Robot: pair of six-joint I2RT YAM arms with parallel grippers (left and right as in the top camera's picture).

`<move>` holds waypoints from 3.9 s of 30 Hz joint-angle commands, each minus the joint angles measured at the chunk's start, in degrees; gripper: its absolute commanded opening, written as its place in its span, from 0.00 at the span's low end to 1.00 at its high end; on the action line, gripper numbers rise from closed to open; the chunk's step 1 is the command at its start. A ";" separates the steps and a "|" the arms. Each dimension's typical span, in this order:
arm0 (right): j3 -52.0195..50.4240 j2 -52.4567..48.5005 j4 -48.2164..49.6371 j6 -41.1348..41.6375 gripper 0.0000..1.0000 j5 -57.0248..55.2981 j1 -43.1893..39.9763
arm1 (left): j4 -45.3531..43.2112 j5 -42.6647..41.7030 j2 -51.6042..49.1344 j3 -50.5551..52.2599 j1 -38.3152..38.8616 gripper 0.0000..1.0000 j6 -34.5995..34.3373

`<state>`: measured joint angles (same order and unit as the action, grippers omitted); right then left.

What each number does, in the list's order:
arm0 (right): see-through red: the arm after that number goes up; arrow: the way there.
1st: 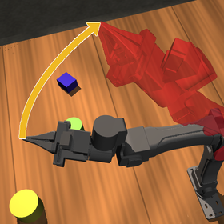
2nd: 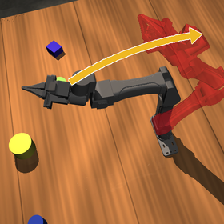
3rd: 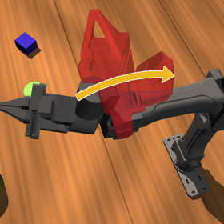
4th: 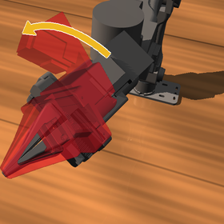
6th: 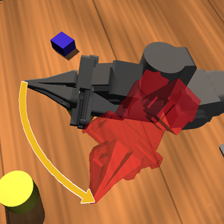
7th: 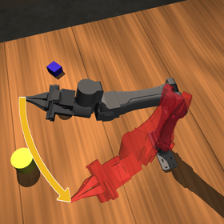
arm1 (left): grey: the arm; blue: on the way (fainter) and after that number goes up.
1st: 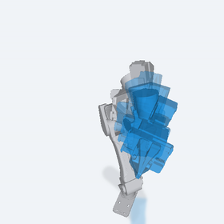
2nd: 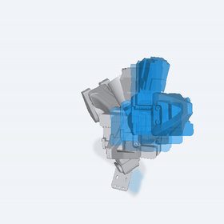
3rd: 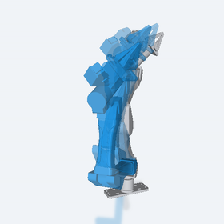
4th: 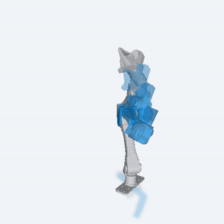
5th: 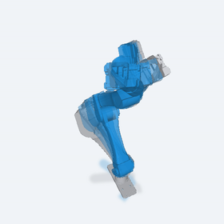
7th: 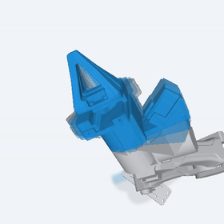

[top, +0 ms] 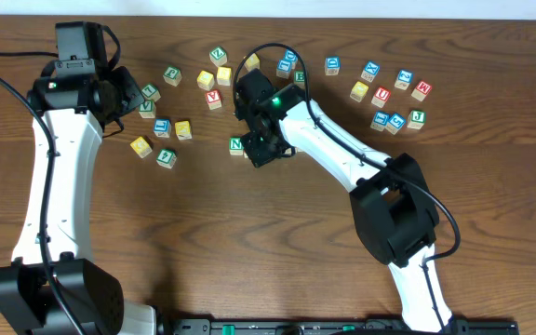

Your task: Spell out NEURIPS

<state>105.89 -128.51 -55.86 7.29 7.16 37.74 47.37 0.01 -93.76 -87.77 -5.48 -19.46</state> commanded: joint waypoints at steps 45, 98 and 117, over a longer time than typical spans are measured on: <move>-0.02 4.37 6.56 0.85 0.01 -6.58 2.29 | 0.37 0.00 -0.61 0.98 0.28 0.08 0.72; -11.93 4.09 5.51 9.40 0.01 -0.31 -19.91 | -4.09 -10.12 -20.70 7.80 16.06 0.08 -3.34; -12.26 4.09 2.62 9.90 0.01 2.03 -19.91 | -9.77 -11.54 -21.97 7.80 20.00 0.08 -3.34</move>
<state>94.00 -123.87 -52.82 16.01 8.23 18.11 38.24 -10.87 -114.98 -80.27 12.97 -22.52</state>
